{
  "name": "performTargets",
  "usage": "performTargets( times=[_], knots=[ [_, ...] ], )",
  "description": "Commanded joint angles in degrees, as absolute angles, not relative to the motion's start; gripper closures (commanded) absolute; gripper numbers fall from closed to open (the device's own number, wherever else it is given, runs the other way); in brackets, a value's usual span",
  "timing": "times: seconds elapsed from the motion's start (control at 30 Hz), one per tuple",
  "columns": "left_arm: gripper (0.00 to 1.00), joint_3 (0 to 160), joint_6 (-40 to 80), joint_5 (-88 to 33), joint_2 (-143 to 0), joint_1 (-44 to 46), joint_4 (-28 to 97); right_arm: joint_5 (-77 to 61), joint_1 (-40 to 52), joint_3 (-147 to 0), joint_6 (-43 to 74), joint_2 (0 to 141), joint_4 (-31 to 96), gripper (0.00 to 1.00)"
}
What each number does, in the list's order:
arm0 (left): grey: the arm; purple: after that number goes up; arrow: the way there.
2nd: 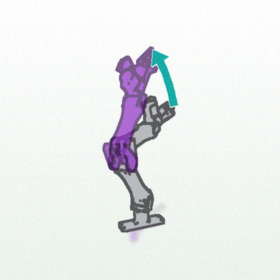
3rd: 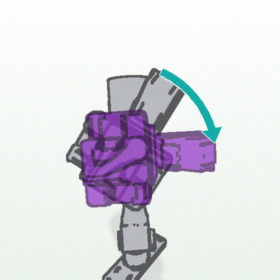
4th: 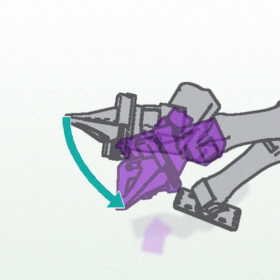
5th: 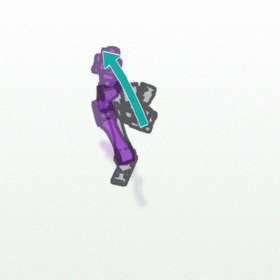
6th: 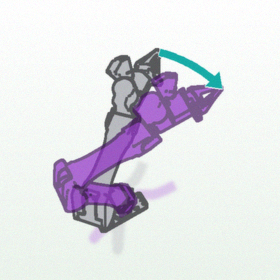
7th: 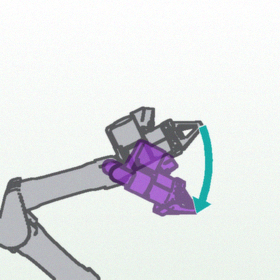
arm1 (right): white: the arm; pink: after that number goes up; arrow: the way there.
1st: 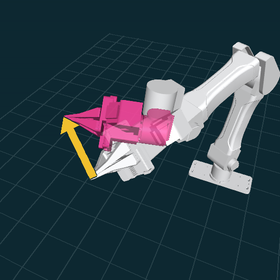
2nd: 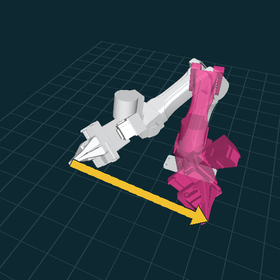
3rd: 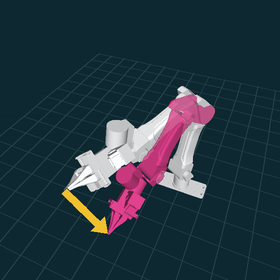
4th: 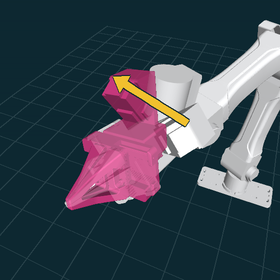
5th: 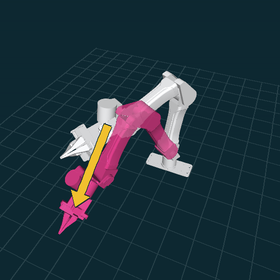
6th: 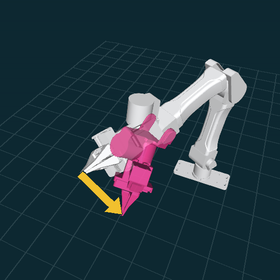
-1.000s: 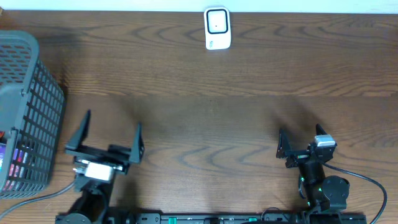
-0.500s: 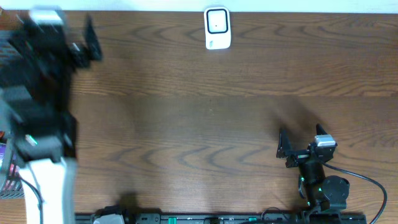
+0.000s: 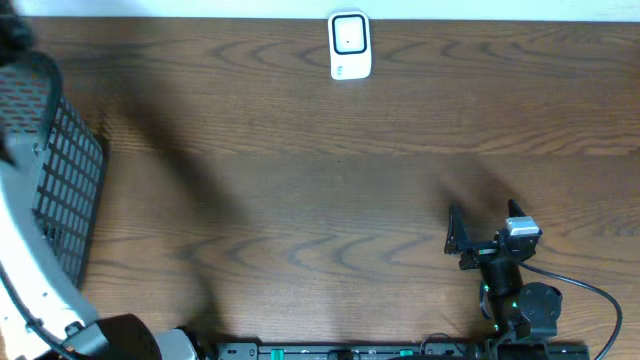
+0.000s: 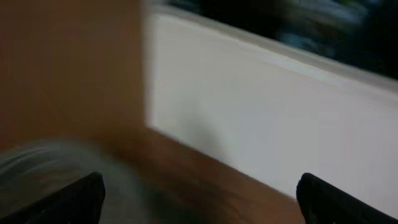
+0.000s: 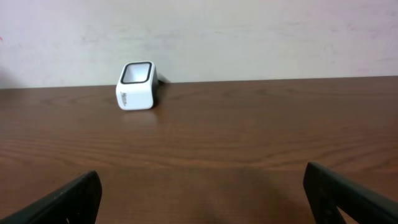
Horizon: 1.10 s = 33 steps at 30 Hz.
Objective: Scan the item barcode
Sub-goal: 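Move the left gripper into the grey basket toward the packages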
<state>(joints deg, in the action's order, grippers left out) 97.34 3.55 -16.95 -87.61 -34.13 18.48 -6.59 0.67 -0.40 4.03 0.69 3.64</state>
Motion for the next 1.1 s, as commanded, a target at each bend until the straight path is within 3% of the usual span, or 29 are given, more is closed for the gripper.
performTargets(
  times=[0.0,0.2,0.53,0.8,1.07],
  knots=[
    [0.02,98.6,20.5,-16.6,-88.6,-44.6,18.4,-6.5,1.0,-0.3,3.6,0.4,3.9,0.01],
    [0.02,98.6,22.4,-15.4,-92.5,-52.8,27.6,-6.5,1.0,-0.3,3.6,0.4,3.9,0.01],
    [0.02,98.6,22.2,-1.6,-97.8,-53.7,35.4,-6.5,1.0,-0.3,3.6,0.4,3.9,0.01],
    [0.02,98.4,27.1,22.7,-102.5,-52.2,47.6,-6.5,1.0,-0.3,3.6,0.4,3.9,0.01],
    [0.02,98.4,30.8,23.0,-111.7,-52.2,57.1,-6.5,1.0,-0.3,3.6,0.4,3.9,0.01]
  ],
)
